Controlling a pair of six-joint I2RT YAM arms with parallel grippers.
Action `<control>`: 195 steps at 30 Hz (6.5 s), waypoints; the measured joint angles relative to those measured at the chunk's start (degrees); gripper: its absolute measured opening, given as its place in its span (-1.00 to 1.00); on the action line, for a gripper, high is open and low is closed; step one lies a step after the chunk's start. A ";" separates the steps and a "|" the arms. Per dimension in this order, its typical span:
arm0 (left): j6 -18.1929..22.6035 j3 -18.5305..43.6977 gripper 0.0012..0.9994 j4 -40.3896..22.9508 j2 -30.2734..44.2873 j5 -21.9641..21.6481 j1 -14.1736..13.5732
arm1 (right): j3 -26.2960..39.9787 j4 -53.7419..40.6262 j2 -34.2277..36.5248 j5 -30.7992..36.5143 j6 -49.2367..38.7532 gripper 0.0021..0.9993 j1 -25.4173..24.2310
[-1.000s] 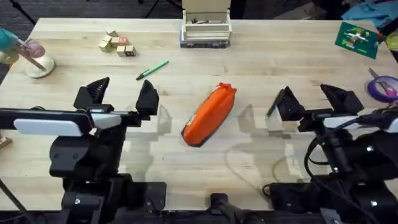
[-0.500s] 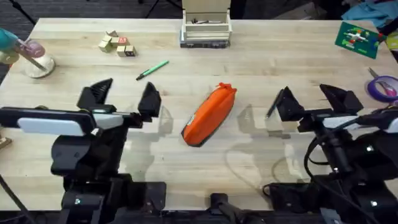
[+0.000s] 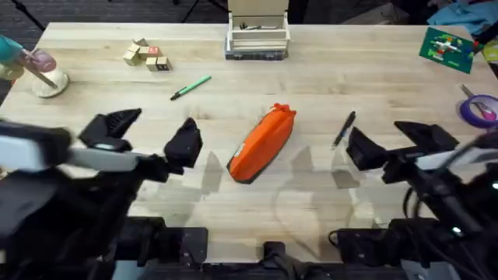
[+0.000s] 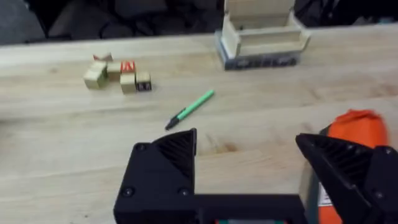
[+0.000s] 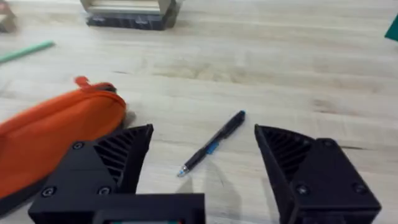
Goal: Unzip the bag, pick up the pens from the table one at a time and place them inside, then zip the bag closed.
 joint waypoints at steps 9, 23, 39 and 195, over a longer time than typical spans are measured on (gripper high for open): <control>-0.46 13.37 0.99 -11.42 0.74 1.45 0.00 | 10.52 -5.64 0.00 -0.67 0.04 1.00 0.00; -0.82 22.95 0.99 -13.24 17.16 9.10 0.00 | 22.57 -13.28 10.13 -1.99 2.43 1.00 0.00; 7.23 25.24 0.99 -19.71 29.08 19.64 0.00 | 36.62 -20.52 30.47 -2.27 2.62 1.00 0.00; 13.75 25.26 -0.92 -12.35 71.41 13.93 -26.75 | 36.65 -5.87 49.59 -19.40 -7.28 0.99 0.06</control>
